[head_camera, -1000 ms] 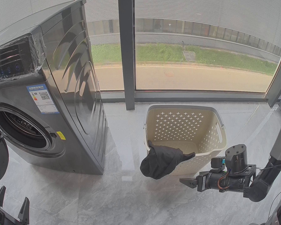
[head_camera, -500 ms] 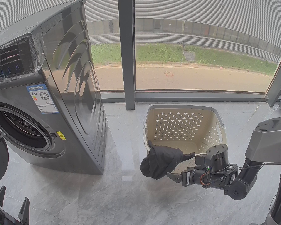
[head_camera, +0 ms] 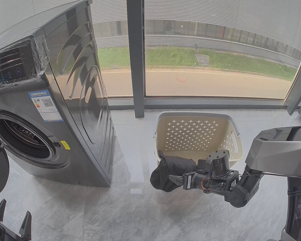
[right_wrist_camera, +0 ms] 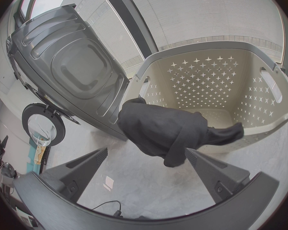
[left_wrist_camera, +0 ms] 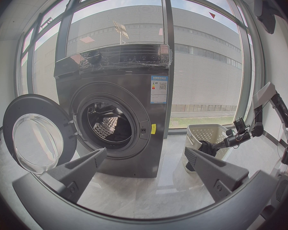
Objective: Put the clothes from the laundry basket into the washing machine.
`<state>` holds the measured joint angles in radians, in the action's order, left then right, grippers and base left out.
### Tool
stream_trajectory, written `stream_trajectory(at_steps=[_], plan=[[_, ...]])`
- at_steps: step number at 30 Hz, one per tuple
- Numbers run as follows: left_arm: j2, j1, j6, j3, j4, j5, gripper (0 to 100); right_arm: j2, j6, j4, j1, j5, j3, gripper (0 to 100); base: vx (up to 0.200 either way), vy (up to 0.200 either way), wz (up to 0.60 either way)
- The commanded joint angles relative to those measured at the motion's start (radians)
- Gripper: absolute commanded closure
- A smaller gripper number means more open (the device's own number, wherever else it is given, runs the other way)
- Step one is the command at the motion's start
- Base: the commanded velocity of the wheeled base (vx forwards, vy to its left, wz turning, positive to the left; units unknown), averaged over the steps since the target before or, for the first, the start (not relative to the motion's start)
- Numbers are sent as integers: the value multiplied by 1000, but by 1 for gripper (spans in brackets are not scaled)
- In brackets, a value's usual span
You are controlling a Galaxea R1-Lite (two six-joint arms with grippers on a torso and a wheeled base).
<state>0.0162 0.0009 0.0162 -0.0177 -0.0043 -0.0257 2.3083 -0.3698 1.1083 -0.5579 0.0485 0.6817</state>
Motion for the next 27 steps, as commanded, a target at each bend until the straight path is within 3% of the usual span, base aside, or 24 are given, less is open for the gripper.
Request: stream_trajectory(at_steps=[1,13,20,21,27], plan=[[-12,1,1,16,-2,0,0,65,-9,-2,4,1,71,0,0,0,0],[-12,-1,1,16,0,0,0,132,-35,10,19,-15,165,0,0,0,0],[-12,-1,1,16,0,0,0,132,-37,21,19,-16,160,0,0,0,0],[-12,1,1,16,0,0,0,132,-37,21,19,-15,157,100,0,0,0],[-12,-1,1,16,0,0,0,126,-32,24,18,-15,137,100,0,0,0]])
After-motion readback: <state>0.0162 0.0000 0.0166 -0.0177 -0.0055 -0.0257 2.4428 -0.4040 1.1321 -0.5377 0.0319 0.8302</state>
